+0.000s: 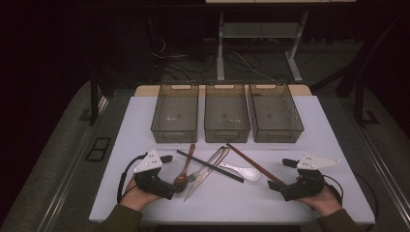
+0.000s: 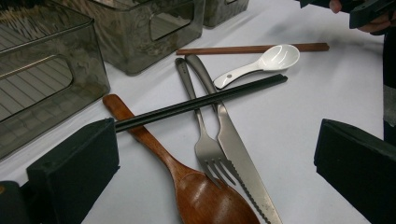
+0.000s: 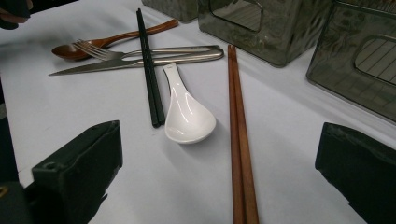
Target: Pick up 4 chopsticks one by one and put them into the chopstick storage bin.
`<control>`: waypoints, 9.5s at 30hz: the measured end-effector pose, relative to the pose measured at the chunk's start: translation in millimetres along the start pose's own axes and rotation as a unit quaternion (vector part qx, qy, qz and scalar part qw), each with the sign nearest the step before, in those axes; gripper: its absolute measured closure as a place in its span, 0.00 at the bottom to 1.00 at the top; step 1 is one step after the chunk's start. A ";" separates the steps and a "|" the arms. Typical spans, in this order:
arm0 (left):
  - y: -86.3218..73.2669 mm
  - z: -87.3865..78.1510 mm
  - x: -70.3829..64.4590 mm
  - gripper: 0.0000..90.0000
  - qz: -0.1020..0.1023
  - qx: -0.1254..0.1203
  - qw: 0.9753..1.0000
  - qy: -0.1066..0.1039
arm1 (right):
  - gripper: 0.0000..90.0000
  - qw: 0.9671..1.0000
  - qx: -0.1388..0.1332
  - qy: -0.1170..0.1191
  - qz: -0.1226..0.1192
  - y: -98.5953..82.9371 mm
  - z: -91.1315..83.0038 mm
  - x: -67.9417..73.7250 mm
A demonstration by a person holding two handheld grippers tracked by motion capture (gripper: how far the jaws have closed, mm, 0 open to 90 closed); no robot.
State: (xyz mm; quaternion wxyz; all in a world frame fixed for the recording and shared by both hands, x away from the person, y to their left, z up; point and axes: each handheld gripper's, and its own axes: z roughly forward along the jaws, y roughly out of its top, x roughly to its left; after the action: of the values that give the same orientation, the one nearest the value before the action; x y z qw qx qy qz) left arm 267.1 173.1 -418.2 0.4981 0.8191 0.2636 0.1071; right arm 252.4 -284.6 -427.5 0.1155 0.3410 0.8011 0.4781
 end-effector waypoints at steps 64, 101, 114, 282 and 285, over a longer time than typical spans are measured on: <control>-4.6 -3.9 2.4 0.00 -0.002 0.004 1.000 -0.002 | 0.32 0.997 0.067 -0.025 0.012 4.1 -10.1 -26.1; -5.3 -2.9 1.4 0.04 -0.003 0.007 1.000 0.001 | 0.87 0.991 0.131 -0.019 -0.017 3.6 6.6 -19.8; -5.3 -2.8 1.6 0.04 -0.001 0.008 1.000 0.000 | 0.90 0.989 0.146 -0.020 -0.030 2.6 14.6 -19.4; -5.6 7.4 1.1 0.00 -0.005 -0.005 0.999 -0.035 | 0.93 0.998 0.052 0.026 -0.037 50.6 11.2 -15.5; -5.7 7.5 0.7 0.00 -0.005 -0.002 0.999 -0.036 | 0.93 0.998 0.049 0.025 -0.040 54.6 12.7 -14.7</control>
State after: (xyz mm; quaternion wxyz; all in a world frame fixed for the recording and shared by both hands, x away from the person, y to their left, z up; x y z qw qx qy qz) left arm 269.2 169.8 -426.9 0.5096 0.8200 0.2494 0.0759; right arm 293.6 -268.6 -390.1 0.0972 0.3020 0.8391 0.4419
